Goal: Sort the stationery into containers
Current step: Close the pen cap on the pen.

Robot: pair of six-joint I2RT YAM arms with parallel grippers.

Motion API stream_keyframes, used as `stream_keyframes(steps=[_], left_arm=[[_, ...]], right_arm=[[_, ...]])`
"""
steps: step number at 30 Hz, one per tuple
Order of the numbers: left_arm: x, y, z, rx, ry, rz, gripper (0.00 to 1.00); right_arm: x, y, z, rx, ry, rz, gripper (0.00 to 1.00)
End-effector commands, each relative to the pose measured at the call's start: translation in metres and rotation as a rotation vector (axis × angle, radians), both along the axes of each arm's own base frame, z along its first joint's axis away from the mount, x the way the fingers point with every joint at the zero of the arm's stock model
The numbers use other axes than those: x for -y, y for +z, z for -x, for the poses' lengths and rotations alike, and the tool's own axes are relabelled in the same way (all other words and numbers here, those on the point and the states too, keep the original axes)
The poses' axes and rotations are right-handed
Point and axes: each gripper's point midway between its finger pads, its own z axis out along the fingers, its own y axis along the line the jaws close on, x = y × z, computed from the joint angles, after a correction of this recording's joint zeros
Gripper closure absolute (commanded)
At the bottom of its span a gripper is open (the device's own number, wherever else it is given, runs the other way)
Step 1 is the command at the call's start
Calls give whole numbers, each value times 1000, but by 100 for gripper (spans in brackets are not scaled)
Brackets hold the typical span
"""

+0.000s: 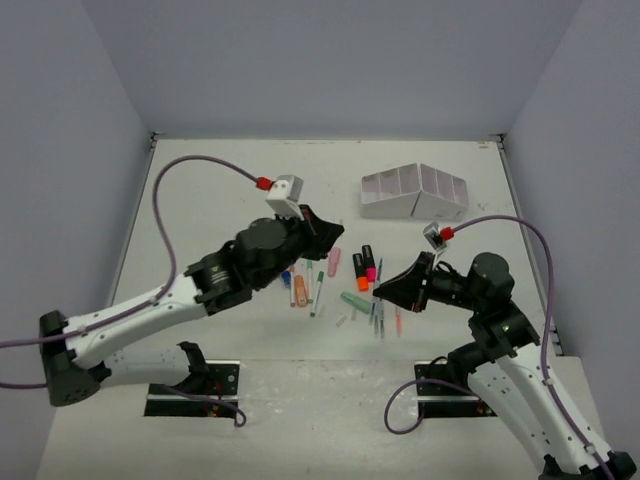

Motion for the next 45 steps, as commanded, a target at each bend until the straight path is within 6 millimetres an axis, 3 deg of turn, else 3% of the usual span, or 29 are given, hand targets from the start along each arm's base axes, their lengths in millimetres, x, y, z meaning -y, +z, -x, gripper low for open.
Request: stream_keyframes(steps=[1,4,8,14,25,45], left_arm=[[1,119,46,396,-265,349,100],[-3,145,77,480,-393,505,100],[6,152,100,522,-525,586,100],[20,147,102,512,-576,594,100],[22,137,105,514,-598,620,100],[35,117,100,478,-608,611,100]], right_arm=[[-12,68,39,218,254,-215,100],[-14,82,46,219,297,-247,100],[-19,93,53,203,329,-259,100],[-26,97,55,163,354,-262,100],[-34,95,43,112,338,-251,100],[-35,94,46,140,343,-225,100]])
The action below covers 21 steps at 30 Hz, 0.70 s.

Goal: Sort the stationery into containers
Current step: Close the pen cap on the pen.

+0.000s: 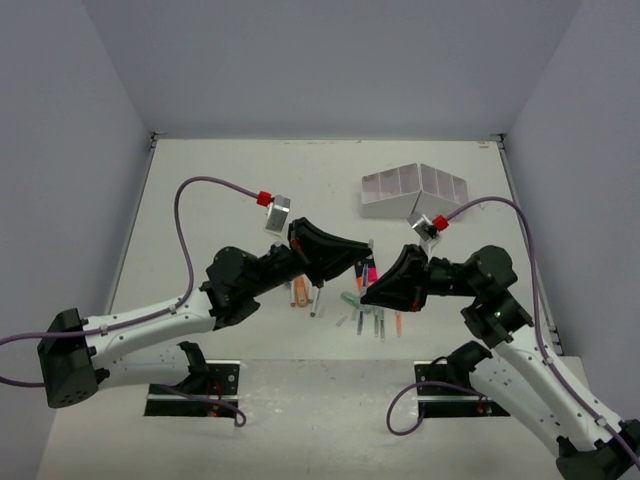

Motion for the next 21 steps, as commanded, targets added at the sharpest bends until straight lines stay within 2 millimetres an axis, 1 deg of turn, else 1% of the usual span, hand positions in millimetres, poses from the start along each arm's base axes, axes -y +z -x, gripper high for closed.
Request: stream_keyframes(steps=[1,14,21], left_arm=[[-1,4,3,17,-11,32,100],[-5,-3,3,7,-2,26,100],[-5,-9,0,-5,14,20,100]], right_arm=[[2,18,1,75,-21,-23,100],[3,16,-8,61,-83,-3,100],[4,22,-3,71,-71,-9,100]])
